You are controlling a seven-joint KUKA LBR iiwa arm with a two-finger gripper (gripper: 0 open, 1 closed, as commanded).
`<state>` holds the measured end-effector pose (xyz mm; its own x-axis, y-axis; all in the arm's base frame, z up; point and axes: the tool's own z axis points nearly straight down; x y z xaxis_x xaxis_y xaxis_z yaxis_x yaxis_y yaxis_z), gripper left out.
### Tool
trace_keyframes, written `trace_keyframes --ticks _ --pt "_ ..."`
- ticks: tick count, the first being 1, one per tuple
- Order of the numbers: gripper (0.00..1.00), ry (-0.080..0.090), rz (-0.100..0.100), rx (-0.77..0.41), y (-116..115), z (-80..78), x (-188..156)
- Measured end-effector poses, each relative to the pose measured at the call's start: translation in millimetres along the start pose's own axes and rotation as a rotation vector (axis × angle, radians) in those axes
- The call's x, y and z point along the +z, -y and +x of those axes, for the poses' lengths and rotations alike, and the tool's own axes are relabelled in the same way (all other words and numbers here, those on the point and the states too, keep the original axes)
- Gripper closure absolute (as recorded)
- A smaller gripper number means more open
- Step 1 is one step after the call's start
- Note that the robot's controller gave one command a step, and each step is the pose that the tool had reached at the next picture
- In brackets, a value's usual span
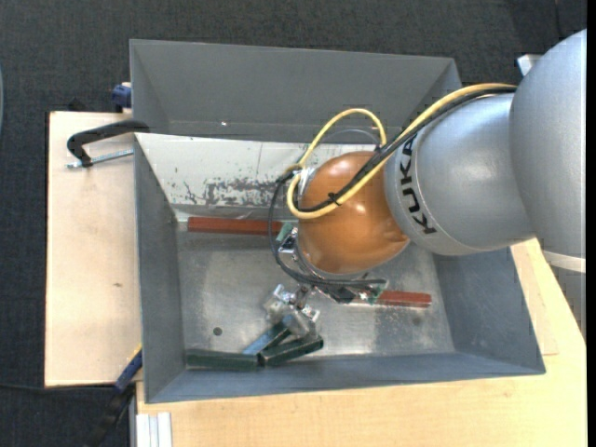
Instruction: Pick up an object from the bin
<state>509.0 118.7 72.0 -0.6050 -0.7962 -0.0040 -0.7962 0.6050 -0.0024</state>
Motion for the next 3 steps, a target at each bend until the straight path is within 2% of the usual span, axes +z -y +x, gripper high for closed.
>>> trace_keyframes --ticks 1,2,3 --pt "1.0 0.001 -0.002 -0.004 -10 -13.4 -77" --pt "1.0 0.001 -0.002 -0.004 -10 -13.4 -77" --pt "1.0 0.001 -0.001 -0.014 -25 -20.1 -163"
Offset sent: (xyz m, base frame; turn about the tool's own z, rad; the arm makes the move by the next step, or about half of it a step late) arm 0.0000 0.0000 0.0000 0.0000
